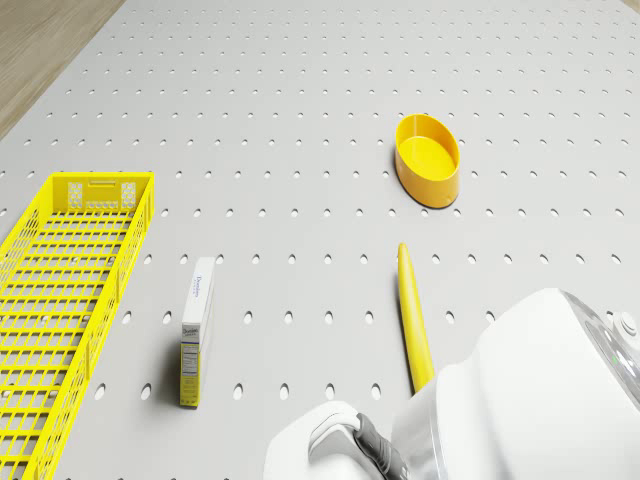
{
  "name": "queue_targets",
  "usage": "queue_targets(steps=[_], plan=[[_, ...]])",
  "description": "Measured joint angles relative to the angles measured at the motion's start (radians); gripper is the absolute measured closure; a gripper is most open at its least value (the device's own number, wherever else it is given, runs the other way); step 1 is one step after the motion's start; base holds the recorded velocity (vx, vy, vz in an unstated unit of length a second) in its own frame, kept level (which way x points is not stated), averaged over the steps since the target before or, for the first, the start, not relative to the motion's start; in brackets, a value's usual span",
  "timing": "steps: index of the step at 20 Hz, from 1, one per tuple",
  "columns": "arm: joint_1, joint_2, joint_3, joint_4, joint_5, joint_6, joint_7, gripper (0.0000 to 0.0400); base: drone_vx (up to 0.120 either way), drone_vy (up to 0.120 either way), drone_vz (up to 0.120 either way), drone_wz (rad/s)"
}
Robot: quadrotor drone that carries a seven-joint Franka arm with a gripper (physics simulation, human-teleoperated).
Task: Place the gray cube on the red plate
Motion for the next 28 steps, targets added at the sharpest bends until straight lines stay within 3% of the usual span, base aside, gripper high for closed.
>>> queue_targets(steps=[6, 11, 17, 28], plan=[[-0.271, -0.072, 0.154, -0.108, -0.258, -0.125, 0.188, 0.0000, 0.120, 0.000, -0.120, 0.000], [-0.388, -0.118, 0.210, -0.127, -0.318, -0.170, 0.265, 0.0000, 0.120, 0.000, -0.120, 0.000], [-0.452, -0.161, 0.243, -0.131, -0.329, -0.176, 0.309, 0.0000, 0.107, 0.000, -0.120, 0.000], [-0.497, -0.224, 0.274, -0.129, -0.307, -0.138, 0.346, 0.0000, 0.000, 0.000, -0.120, 0.000]])
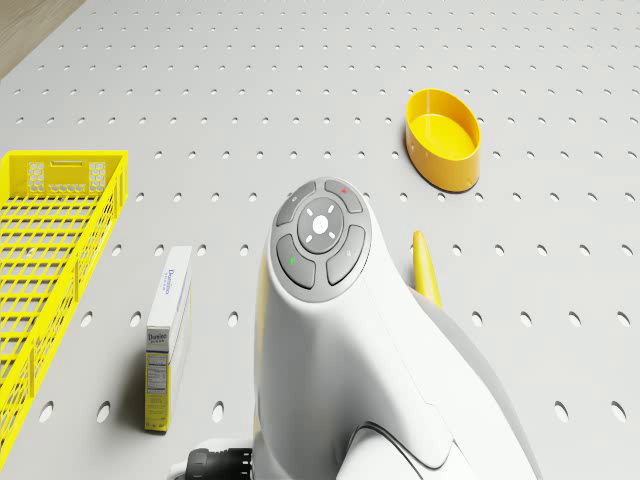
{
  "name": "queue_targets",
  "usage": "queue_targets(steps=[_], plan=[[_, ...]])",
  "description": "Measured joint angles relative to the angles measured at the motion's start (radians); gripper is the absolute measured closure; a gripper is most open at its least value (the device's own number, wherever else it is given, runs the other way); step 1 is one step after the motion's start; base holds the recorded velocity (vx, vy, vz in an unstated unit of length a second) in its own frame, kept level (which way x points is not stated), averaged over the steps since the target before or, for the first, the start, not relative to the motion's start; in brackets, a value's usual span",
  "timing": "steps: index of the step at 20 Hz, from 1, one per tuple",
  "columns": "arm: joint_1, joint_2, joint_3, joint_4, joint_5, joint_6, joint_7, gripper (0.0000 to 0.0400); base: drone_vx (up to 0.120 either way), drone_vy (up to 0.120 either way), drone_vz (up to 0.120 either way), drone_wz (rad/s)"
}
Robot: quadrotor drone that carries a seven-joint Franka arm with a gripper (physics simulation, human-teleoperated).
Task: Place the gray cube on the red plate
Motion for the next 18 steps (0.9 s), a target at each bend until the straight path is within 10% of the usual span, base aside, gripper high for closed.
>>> queue_targets(steps=[18], plan=[[-0.033, -0.090, 0.030, 0.006, 0.046, 0.079, 0.031, 0.0000, -0.024, 0.029, -0.120, 0.000]])
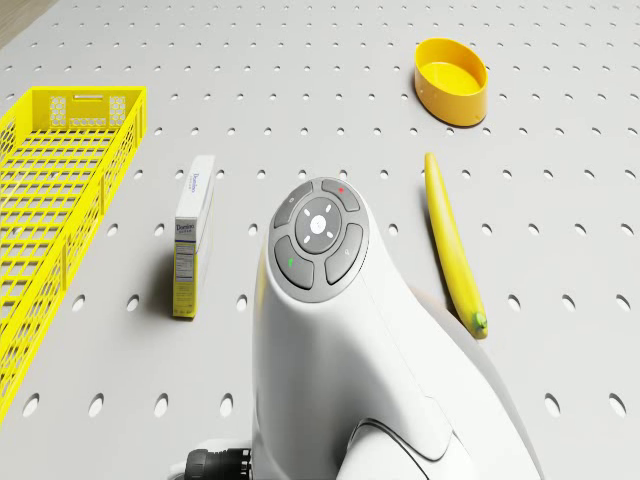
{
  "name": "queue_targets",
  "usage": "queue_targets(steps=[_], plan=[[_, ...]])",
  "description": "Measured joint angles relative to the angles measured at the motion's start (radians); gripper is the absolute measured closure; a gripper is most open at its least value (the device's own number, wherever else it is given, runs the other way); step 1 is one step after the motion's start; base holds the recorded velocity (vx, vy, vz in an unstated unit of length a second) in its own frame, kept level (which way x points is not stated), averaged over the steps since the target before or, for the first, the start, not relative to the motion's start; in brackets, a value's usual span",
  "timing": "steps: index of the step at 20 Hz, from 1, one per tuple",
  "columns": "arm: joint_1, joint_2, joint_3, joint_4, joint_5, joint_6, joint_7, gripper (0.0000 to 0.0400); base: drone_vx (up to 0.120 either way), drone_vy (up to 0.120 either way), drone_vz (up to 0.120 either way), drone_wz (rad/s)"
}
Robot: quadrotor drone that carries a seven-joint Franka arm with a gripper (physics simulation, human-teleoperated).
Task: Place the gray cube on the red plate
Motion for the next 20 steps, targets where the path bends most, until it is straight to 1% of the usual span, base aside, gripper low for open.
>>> queue_targets(steps=[9, 11, 15, 20], plan=[[-0.012, -0.040, 0.011, 0.003, 0.020, 0.037, 0.012, 0.0000, 0.000, 0.000, -0.120, 0.000], [-0.014, -0.050, 0.007, 0.004, 0.018, 0.048, 0.013, 0.0000, 0.000, 0.000, -0.020, 0.000], [-0.018, -0.073, -0.029, 0.016, -0.012, 0.083, 0.010, 0.0000, 0.000, 0.000, 0.000, 0.000], [-0.058, -0.084, -0.044, 0.056, -0.030, 0.112, 0.014, 0.0000, 0.000, 0.000, 0.000, 0.000]])
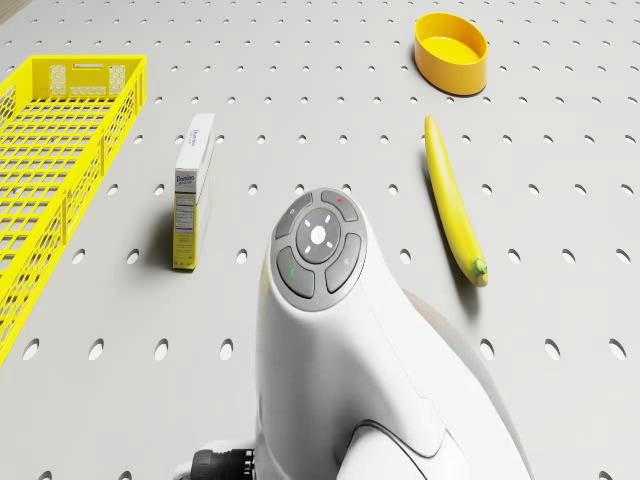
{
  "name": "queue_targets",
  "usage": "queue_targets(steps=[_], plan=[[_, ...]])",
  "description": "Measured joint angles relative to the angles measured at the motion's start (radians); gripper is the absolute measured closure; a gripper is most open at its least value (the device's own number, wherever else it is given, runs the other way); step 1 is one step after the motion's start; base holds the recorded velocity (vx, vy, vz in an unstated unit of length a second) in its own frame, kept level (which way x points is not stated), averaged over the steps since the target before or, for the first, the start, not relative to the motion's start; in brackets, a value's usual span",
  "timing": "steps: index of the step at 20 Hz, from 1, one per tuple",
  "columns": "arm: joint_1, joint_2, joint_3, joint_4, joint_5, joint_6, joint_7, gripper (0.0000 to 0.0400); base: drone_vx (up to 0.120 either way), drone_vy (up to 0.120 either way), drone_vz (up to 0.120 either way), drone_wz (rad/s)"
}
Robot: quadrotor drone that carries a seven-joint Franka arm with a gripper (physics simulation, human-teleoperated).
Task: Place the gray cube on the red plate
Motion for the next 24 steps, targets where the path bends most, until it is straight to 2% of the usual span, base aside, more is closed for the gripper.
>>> queue_targets(steps=[6, 13, 16, 18, 24], plan=[[-0.022, -0.019, -0.035, 0.028, -0.030, 0.039, 0.001, 0.0000, 0.000, 0.000, 0.000, 0.000], [-0.029, -0.039, -0.048, 0.041, -0.038, 0.067, -0.001, 0.0000, 0.000, 0.000, 0.000, 0.000], [-0.030, -0.047, -0.049, 0.043, -0.036, 0.075, -0.002, 0.0073, 0.000, 0.000, 0.000, 0.000], [-0.031, -0.051, -0.049, 0.044, -0.035, 0.080, -0.002, 0.0103, 0.000, 0.000, 0.000, 0.000], [-0.035, -0.065, -0.048, 0.045, -0.029, 0.093, 0.002, 0.0139, 0.000, 0.000, 0.000, 0.000]])
